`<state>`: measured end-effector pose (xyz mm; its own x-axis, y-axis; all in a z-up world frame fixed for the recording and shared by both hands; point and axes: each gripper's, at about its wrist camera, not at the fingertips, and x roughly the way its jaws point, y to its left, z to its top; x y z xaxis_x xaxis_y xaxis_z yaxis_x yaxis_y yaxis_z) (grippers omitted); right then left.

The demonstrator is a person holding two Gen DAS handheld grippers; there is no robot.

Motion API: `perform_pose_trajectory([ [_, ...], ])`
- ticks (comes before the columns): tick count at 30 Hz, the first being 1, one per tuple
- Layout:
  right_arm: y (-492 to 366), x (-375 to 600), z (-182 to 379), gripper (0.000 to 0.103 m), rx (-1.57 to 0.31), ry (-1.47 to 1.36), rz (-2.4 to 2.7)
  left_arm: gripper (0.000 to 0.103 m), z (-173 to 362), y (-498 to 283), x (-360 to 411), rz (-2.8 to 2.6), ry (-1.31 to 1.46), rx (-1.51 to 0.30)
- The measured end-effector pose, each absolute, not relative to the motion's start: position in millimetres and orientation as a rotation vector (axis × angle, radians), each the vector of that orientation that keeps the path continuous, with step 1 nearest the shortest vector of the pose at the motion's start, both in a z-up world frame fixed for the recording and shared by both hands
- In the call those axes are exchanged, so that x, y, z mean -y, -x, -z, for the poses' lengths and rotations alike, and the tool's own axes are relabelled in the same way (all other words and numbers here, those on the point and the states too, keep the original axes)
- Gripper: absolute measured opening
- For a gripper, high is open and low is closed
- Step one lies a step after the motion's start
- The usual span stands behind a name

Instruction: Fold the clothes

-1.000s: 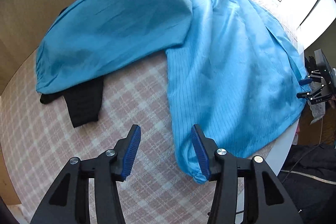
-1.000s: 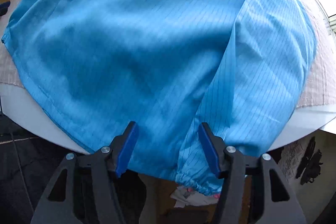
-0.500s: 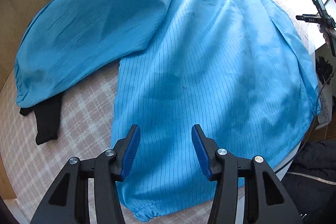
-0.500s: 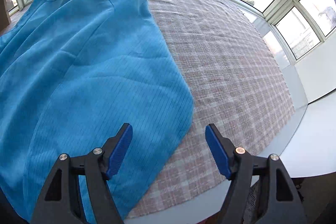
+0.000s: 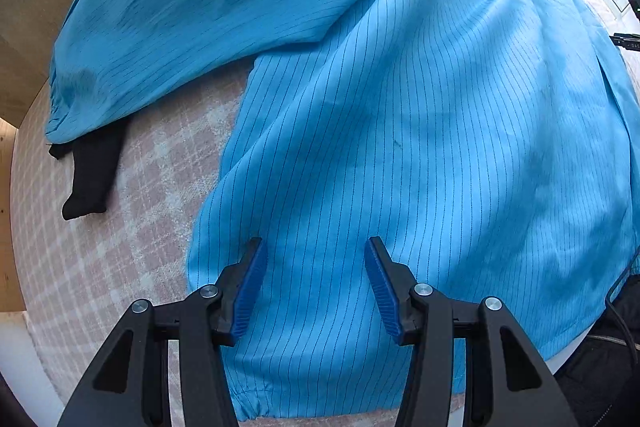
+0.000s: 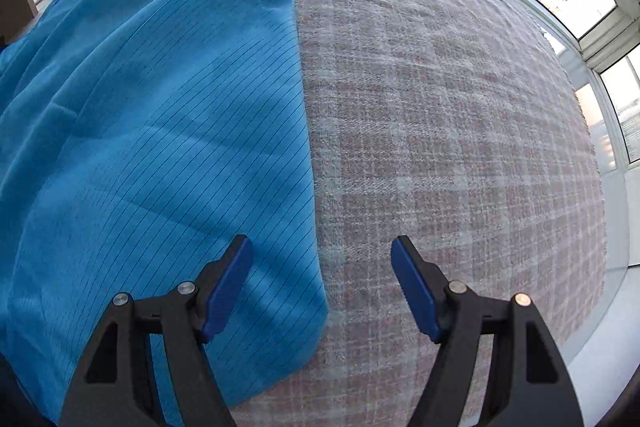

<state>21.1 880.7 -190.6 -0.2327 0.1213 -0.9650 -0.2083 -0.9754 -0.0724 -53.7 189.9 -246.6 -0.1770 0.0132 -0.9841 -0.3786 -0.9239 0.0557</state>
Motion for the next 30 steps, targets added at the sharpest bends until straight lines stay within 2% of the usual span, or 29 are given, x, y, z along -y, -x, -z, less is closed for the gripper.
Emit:
perform_pose_trajectory([
  [1,-22,-878,192,0.020,-0.163,1.833,-2.342,0.049,247,55,-188,-2.193,1.831,-0.405],
  [2,-23,-873,192,0.003,-0.175,1.854,-2.351,0.050,247,55,-186,-2.196,1.838,-0.386],
  [6,-27,-859,180,0.002,-0.066,1.873,-2.352,0.054,247,57,-179,-2.210,1.850,-0.351],
  [13,-62,-893,157,0.002,-0.067,1.744,-2.178,0.056,246,58,-172,-2.219,1.842,-0.329],
  [15,-56,-876,159,0.006,-0.048,1.781,-2.185,0.056,246,59,-169,-2.217,1.840,-0.315],
  [17,-47,-854,155,0.026,0.003,1.790,-2.201,0.056,245,60,-167,-2.213,1.842,-0.307],
  [19,-35,-826,137,0.038,0.080,1.722,-2.272,0.055,244,61,-166,-2.209,1.845,-0.314],
  [24,24,-761,87,0.039,0.231,1.608,-2.514,0.055,216,64,-155,-2.248,1.758,-0.256],
  [30,132,-659,73,0.039,0.458,1.662,-2.757,0.055,206,89,-115,-2.315,1.768,-0.306],
])
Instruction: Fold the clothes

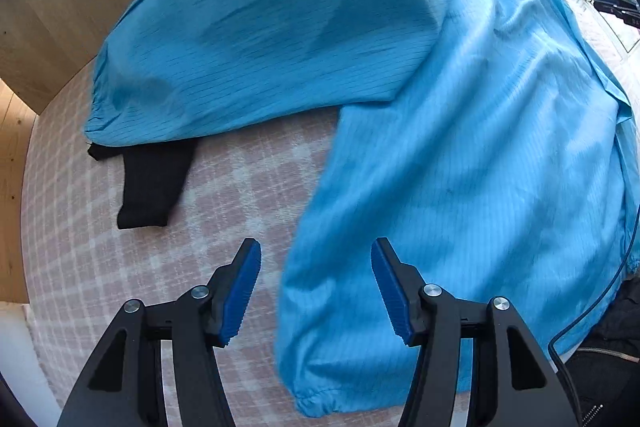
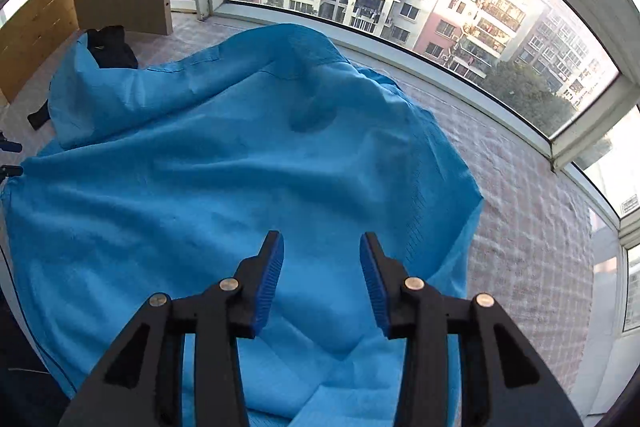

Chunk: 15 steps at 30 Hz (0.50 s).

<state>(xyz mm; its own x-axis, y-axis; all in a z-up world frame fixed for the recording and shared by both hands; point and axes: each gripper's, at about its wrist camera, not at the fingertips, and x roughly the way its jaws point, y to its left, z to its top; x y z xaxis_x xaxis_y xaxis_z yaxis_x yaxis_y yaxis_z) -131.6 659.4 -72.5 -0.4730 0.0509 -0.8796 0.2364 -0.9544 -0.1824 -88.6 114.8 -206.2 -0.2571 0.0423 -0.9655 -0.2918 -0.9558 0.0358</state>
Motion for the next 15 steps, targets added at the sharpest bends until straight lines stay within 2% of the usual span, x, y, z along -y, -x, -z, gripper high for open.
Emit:
perform_pose_trajectory([
  [4,216,-601,91,0.041,-0.644,-1.532,2.457,0.056,206,111,-97,-2.335,1.765,-0.328],
  [5,232,-590,95,0.047,-0.688,-1.526,2.435,0.056,203,118,-94,-2.352,1.753,-0.360],
  [6,248,-580,98,0.049,-0.731,-1.519,2.412,0.056,199,126,-88,-2.377,1.743,-0.381],
  [11,310,-545,116,0.049,-0.969,-1.478,2.304,0.056,174,178,-48,-2.492,1.726,-0.441],
  [13,330,-546,123,0.049,-1.022,-1.499,2.271,0.058,173,184,-45,-2.518,1.743,-0.488],
  [15,350,-550,132,0.049,-1.050,-1.530,2.244,0.058,166,198,-9,-2.538,1.776,-0.476],
])
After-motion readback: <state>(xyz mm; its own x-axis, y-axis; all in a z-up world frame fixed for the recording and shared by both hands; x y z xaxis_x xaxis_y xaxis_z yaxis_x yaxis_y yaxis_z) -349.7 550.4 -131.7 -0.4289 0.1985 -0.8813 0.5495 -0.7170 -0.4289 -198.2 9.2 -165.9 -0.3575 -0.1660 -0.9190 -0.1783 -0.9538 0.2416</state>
